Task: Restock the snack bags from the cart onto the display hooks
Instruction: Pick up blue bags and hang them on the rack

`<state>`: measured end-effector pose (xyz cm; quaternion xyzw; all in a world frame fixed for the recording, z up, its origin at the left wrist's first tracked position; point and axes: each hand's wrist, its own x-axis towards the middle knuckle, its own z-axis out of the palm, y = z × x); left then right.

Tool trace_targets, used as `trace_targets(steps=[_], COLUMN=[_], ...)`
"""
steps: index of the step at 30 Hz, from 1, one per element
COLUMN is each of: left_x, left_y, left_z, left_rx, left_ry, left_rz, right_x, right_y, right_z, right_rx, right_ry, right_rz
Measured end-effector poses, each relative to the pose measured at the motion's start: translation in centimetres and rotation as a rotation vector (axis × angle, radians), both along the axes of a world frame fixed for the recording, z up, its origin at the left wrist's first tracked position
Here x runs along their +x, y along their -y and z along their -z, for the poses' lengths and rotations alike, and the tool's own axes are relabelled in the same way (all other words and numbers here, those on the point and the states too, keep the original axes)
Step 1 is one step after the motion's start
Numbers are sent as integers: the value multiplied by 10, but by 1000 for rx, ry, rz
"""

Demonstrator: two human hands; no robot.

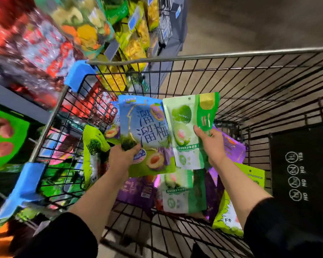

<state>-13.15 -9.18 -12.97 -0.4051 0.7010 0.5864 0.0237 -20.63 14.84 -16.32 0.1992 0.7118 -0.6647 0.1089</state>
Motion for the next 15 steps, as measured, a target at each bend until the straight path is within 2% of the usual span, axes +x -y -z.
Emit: trace_targets(steps=[3,8,15], left_x=[5,38,155], left_y=[12,45,83], left_z=[-36,-98,-179], left_rx=[-113,-135,-199], left_ry=[-115,-279,-580], left_rz=[22,-47,-208], right_x=[0,13,82], right_y=[12,44,112], right_z=[-43,-125,-232], right_rx=[-15,-27,-71], right_ry=[-113,-331,-653], right_rz=[-38,-173,-341])
